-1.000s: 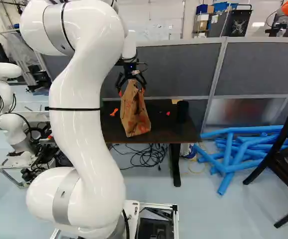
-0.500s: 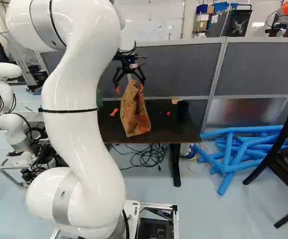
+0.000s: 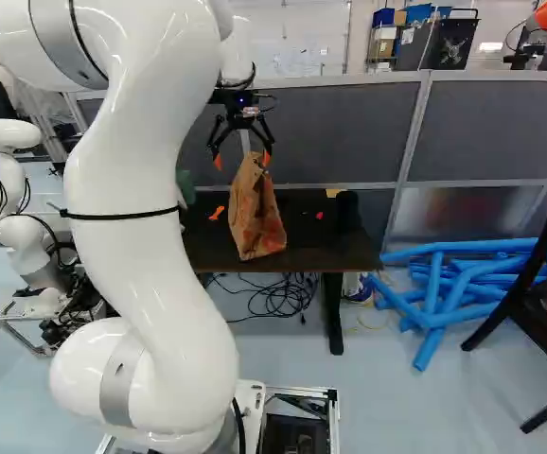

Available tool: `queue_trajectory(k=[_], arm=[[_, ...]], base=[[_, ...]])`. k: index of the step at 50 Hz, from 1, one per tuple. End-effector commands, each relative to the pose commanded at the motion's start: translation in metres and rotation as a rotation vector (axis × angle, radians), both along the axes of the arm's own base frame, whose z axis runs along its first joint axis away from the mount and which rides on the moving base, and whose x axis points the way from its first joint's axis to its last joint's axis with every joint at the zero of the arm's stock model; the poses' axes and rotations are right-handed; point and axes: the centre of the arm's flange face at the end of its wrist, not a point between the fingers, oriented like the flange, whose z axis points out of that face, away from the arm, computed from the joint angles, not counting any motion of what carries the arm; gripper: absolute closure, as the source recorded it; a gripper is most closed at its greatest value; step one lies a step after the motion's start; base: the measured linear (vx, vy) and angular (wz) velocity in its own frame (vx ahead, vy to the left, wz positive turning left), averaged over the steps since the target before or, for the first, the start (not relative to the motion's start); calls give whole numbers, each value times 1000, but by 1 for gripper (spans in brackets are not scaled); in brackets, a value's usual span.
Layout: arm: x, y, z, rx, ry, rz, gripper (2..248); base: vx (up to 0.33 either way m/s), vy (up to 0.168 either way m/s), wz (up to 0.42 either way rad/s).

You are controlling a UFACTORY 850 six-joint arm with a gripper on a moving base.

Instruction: Pick up the bag on the ground and place it on the table

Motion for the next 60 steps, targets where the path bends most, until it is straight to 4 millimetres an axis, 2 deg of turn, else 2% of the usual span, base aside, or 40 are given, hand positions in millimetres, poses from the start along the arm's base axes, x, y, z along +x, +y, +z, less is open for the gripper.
queue_trajectory(k=[17,60], arm=[[-9,0,22,0,-36,0,3],[-10,0,23,0,-39,0,3]], base=[[0,0,0],[-3,0,0]])
